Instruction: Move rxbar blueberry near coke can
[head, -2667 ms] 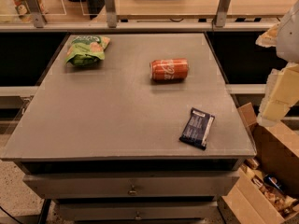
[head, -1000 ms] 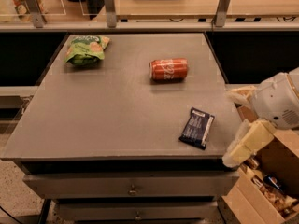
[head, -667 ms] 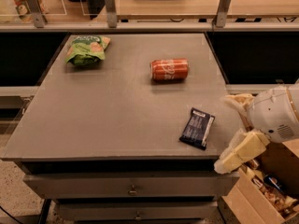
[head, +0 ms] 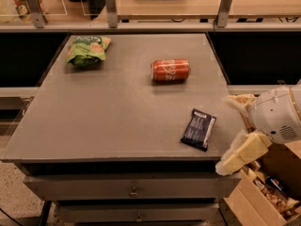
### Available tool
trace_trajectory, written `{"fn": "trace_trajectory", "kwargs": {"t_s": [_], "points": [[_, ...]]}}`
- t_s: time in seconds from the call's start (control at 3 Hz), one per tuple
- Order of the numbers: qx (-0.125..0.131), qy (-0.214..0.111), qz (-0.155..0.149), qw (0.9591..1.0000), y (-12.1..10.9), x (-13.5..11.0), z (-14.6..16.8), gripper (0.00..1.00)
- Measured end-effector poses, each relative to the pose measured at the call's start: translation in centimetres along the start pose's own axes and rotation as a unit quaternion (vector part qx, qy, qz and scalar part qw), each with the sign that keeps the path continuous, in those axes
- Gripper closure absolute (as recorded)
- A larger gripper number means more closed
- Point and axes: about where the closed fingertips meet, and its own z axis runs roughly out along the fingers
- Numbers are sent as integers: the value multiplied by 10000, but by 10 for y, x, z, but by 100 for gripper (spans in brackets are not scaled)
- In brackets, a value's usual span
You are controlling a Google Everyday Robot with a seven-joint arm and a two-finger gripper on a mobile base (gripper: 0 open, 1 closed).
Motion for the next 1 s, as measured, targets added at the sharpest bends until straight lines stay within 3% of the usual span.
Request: {"fn": "trace_trajectory", "kwargs": {"t_s": [1.0], "points": [[285,-280,-136,9991,-18,7,35,0]]}}
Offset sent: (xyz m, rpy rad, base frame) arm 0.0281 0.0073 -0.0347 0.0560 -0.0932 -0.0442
